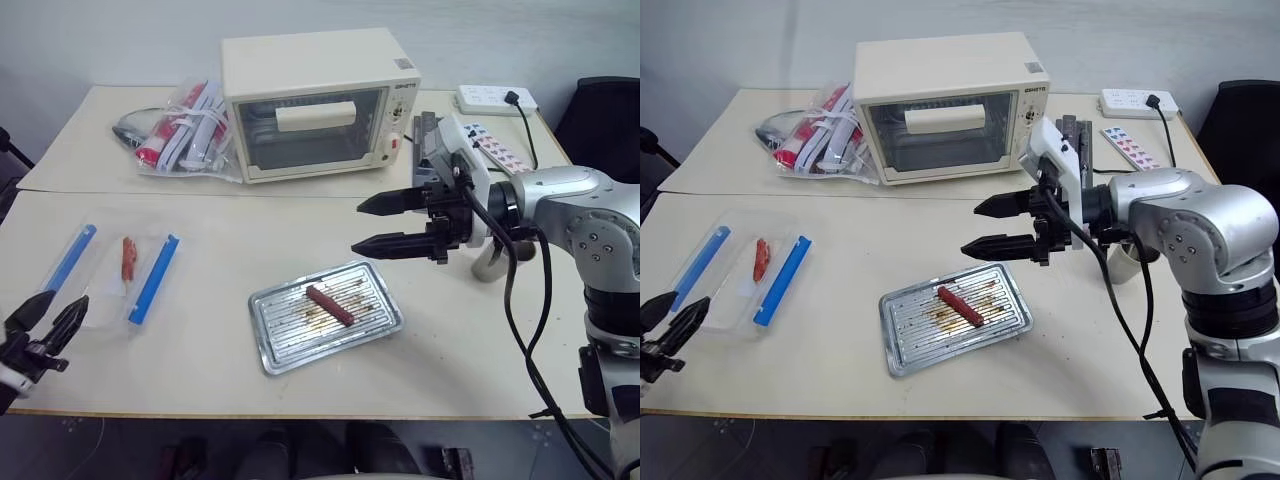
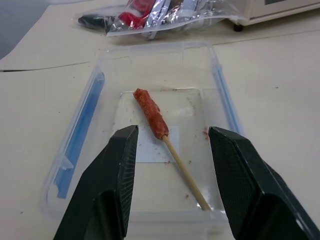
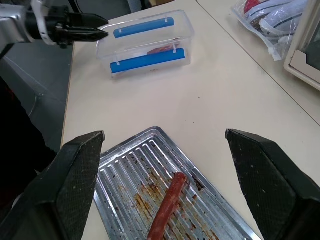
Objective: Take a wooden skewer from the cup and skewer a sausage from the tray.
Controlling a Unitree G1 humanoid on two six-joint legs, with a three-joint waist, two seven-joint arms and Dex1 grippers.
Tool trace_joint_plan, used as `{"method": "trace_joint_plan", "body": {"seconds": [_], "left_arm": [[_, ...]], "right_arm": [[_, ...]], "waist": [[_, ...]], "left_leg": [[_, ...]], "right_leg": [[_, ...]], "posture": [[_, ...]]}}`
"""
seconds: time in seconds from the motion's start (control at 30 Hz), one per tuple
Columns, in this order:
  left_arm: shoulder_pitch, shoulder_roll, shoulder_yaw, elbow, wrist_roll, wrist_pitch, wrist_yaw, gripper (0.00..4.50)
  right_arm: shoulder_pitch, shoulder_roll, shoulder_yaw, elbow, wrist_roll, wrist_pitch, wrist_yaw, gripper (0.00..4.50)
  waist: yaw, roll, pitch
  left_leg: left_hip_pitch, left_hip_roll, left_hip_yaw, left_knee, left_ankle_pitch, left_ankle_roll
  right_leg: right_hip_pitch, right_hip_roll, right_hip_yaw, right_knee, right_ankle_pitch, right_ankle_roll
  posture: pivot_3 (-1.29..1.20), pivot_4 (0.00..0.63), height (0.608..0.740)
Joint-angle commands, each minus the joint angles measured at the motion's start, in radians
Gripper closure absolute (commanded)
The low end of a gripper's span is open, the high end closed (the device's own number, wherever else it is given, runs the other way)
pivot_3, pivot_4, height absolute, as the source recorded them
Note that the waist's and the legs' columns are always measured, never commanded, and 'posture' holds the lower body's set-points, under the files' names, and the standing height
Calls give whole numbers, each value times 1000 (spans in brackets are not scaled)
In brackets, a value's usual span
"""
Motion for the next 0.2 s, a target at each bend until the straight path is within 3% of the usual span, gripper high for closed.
{"method": "trace_joint_plan", "body": {"seconds": [0.03,0.2], "left_arm": [[90,31,161,-4,-94,42,-52,2124],[122,64,222,28,-136,58,-79,2124]], "right_arm": [[3,-30,-38,-18,5,-20,28,472],[19,-27,-30,-2,-9,-39,37,472]], "waist": [[-2,0,0],[-1,0,0]], "left_leg": [[0,0,0,0,0,0],[2,0,0,-2,1,0]], "right_leg": [[0,0,0,0,0,0],[1,0,0,1,0,-1]], "posture": [[0,150,740],[0,150,740]]}}
